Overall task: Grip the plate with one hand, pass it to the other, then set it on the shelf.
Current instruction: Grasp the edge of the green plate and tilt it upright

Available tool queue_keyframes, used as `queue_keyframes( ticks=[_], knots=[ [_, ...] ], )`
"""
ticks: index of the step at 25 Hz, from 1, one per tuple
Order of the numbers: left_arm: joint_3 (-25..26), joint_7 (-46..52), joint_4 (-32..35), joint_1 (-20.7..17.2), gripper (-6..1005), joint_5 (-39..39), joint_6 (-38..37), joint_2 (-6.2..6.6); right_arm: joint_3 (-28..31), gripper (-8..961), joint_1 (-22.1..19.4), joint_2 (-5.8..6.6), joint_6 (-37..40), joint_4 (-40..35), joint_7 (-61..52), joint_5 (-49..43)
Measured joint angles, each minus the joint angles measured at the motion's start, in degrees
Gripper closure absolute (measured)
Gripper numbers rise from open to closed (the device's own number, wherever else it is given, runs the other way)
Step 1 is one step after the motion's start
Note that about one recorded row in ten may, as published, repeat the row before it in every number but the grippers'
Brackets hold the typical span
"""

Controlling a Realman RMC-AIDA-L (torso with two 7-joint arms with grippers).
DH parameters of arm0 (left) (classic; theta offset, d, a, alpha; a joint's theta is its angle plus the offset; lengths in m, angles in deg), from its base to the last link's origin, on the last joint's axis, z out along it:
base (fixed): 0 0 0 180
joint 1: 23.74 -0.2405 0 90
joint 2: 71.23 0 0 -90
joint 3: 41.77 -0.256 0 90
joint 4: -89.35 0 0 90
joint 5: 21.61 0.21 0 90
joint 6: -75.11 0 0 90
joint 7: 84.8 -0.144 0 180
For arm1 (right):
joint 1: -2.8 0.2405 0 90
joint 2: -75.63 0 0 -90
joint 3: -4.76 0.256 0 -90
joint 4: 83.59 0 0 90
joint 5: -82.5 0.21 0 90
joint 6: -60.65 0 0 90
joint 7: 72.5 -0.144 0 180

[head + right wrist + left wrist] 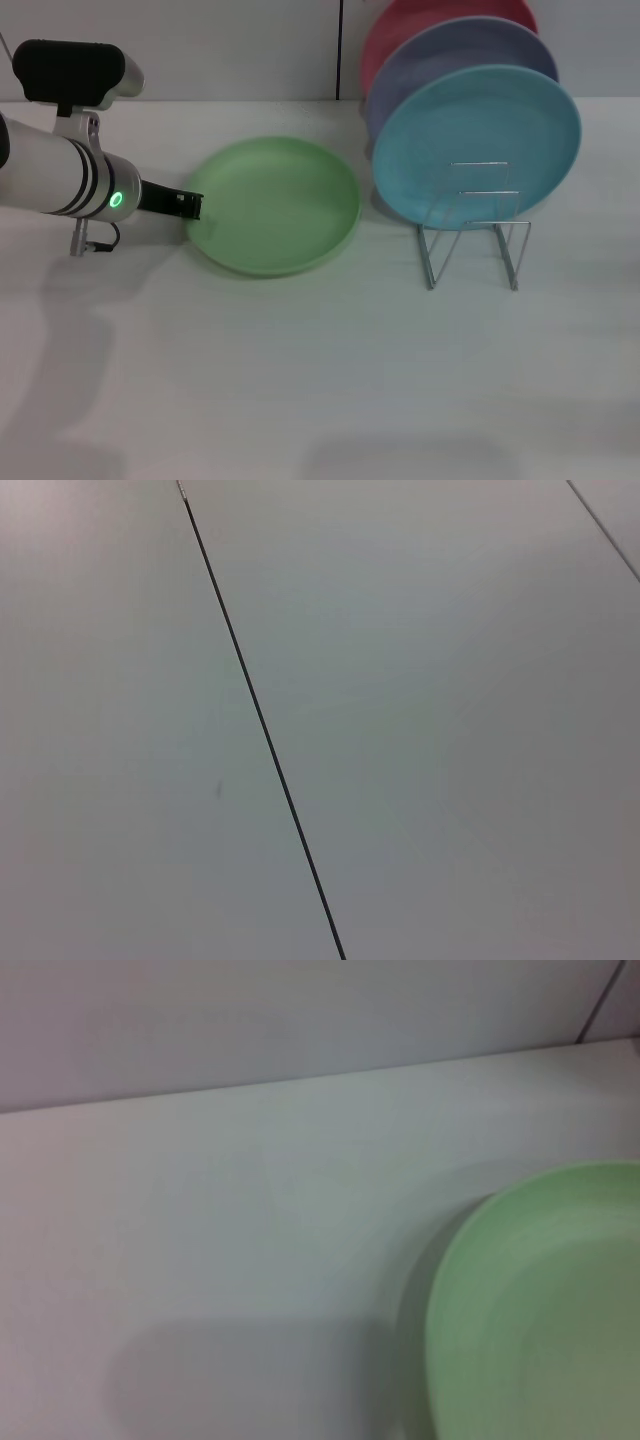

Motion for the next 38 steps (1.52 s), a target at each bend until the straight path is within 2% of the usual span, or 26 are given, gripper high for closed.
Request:
queue_keyframes(
  ticks=[5, 13, 19, 27, 31, 34, 38],
  knots=[
    [-0.2, 0.0, 0.0, -0.1, 829, 0.0, 0.1, 0.0, 0.0, 227, 0.0, 0.0, 0.0, 0.0, -0.1, 0.0],
    [-0.6, 0.0, -0.6, -0.1, 916, 0.0, 0.1, 0.0, 0.0, 226, 0.0, 0.0, 0.0, 0.0, -0.1, 0.0],
    [-0.7, 0.0, -1.2, -0.4, 926, 0.0, 0.1, 0.0, 0.0, 227, 0.0, 0.0, 0.0, -0.1, -0.1, 0.0],
    [-0.7, 0.3, -4.3, -2.7, 936, -0.1, 0.7, -0.07, 0.0, 226, 0.1, 0.09, 0.0, -0.1, -0.1, 0.0],
    [-0.2, 0.1, -8.2, -6.0, 938, -0.5, 0.7, -0.18, 0.0, 226, 0.3, 0.09, -0.2, -0.1, -0.1, 0.0],
    [-0.7, -0.3, -13.5, -10.8, 940, -2.2, 0.6, -0.24, -0.4, 227, 0.5, 0.09, -0.3, -0.1, -0.1, 0.0],
    [-0.6, -3.7, -18.3, -16.1, 948, -8.5, 0.6, -0.04, -0.7, 227, 0.6, 0.09, -0.4, -0.1, -0.1, 0.0]
  ],
)
